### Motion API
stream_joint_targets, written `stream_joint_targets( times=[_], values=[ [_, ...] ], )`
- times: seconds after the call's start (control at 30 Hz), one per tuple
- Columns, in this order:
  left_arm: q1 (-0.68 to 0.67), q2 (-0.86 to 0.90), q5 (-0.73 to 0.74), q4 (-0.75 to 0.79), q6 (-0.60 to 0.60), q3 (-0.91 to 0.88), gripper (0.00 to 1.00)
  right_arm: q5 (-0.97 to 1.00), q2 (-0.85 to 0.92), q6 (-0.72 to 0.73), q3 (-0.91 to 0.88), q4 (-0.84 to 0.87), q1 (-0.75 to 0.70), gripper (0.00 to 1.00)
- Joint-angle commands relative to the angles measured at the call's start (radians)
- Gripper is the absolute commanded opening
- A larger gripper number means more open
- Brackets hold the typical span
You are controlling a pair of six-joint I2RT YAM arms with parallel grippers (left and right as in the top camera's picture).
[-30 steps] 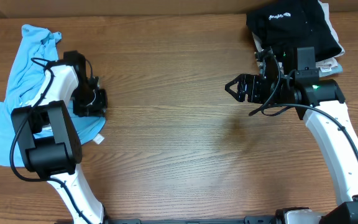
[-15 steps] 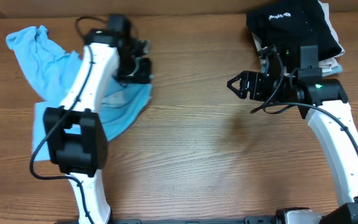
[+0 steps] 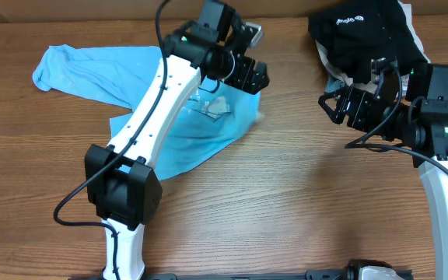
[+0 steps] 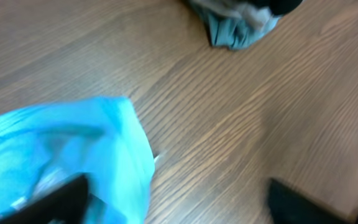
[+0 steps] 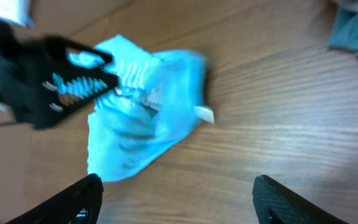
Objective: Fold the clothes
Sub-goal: 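Drag the blue shirt toward the table center with the left gripper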
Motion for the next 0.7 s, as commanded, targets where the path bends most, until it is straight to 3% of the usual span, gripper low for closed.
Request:
stream_joint_targets(
  times=[0.0, 0.27, 0.5, 0.67],
  values=[
    [0.082, 0.006, -0.020, -0.070, -0.023, 0.143, 1.00, -0.013, -0.002, 0.002, 0.024, -0.010, 0.062, 0.81],
    [0.368, 0.002, -0.168, -0.379, -0.019, 0.433, 1.00, 0.120, 0.105, 0.066, 0.014, 0.107, 0.418, 0.80],
    [0.566, 0.003, -0.179, -0.509, -0.018, 0.455, 1.00, 0.296, 0.328, 0.270, 0.014, 0.285, 0.724, 0.77],
    [0.628, 0.003, -0.179, -0.534, -0.015, 0.455, 1.00, 0.401, 0.494, 0.389, 0.014, 0.386, 0.866, 0.72]
  ],
)
